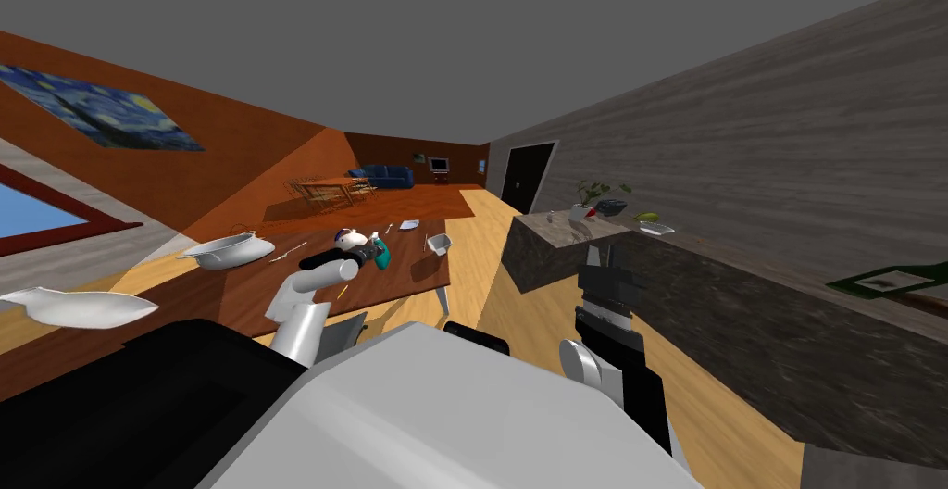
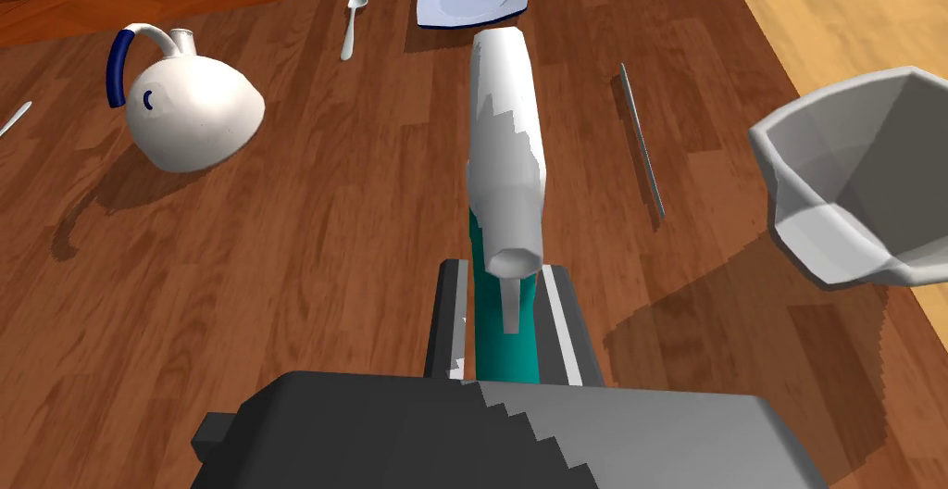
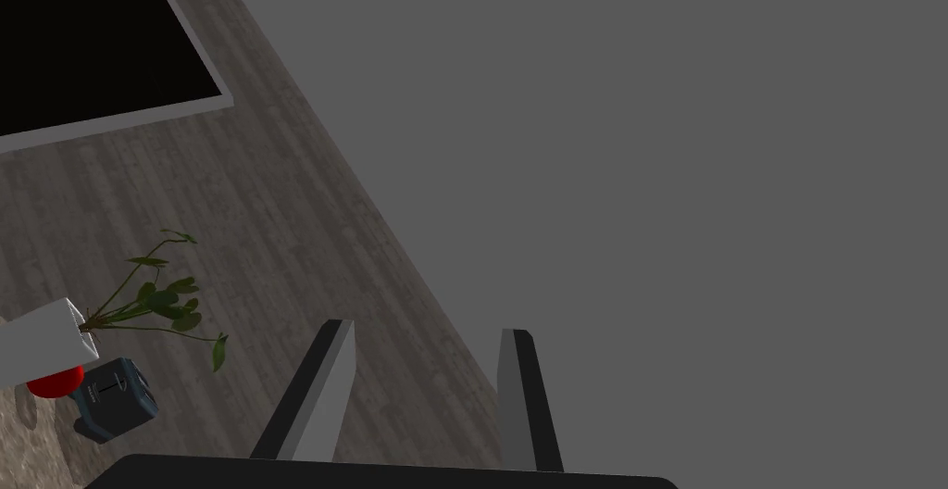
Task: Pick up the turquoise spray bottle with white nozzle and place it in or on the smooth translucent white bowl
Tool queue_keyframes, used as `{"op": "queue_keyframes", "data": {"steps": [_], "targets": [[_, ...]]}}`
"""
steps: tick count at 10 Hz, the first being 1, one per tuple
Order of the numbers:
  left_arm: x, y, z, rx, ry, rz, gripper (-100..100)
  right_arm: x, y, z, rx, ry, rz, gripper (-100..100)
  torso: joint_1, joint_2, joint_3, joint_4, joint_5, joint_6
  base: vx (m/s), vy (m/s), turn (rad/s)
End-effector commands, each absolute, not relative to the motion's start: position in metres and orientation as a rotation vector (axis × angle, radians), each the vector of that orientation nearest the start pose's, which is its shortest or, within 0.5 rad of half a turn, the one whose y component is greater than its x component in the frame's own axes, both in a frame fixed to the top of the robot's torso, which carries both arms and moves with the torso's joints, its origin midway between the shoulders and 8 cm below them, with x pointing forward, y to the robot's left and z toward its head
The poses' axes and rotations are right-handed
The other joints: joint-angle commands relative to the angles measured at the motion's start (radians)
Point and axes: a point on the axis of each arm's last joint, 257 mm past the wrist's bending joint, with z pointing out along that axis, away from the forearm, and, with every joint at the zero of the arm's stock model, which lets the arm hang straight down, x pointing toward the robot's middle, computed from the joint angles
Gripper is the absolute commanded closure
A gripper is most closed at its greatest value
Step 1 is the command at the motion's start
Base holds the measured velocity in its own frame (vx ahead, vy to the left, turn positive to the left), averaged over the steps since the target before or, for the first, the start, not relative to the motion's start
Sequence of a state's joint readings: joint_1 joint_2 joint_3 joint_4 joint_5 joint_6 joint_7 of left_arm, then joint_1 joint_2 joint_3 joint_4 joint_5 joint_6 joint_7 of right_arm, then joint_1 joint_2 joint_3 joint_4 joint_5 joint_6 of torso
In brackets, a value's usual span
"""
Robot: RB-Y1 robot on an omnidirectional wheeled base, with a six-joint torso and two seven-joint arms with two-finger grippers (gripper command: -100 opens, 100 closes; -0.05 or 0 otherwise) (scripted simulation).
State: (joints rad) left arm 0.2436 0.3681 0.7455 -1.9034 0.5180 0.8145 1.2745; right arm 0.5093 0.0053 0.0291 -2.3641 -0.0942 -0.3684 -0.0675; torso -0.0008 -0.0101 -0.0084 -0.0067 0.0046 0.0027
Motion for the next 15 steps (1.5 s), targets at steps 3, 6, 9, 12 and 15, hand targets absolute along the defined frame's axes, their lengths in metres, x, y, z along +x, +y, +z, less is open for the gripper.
{"op": "queue_keyframes", "data": {"steps": [3, 6, 9, 12, 15], "targets": [[0.336, 0.627, -0.178, -2.265, -0.405, -1.386, 100, 0.348, -0.280, 0.033, 0.793, 0.571, 1.443, 0, 0.001, -0.001, -0.001, 0.000, 0.001, 0.000, 0.043, -0.093, -0.110], [0.332, 0.622, -0.162, -2.272, -0.419, -1.393, 100, 0.348, -0.280, 0.033, 0.794, 0.571, 1.443, 0, 0.000, -0.007, -0.004, -0.001, 0.001, 0.001, 0.129, -0.110, -0.056], [0.329, 0.615, -0.163, -2.310, -0.433, -1.382, 100, 0.348, -0.281, 0.033, 0.793, 0.571, 1.443, 0, 0.004, -0.009, -0.005, -0.002, 0.002, 0.000, 0.146, -0.062, 0.037], [0.326, 0.604, -0.170, -2.370, -0.448, -1.361, 100, 0.348, -0.281, 0.033, 0.793, 0.571, 1.443, 0, 0.006, -0.010, -0.006, -0.002, 0.003, 0.000, 0.172, -0.048, 0.095], [0.323, 0.590, -0.179, -2.444, -0.462, -1.333, 100, 0.348, -0.281, 0.033, 0.793, 0.571, 1.442, 0, 0.009, -0.014, -0.008, -0.003, 0.004, 0.000, 0.220, -0.029, 0.127]]}}
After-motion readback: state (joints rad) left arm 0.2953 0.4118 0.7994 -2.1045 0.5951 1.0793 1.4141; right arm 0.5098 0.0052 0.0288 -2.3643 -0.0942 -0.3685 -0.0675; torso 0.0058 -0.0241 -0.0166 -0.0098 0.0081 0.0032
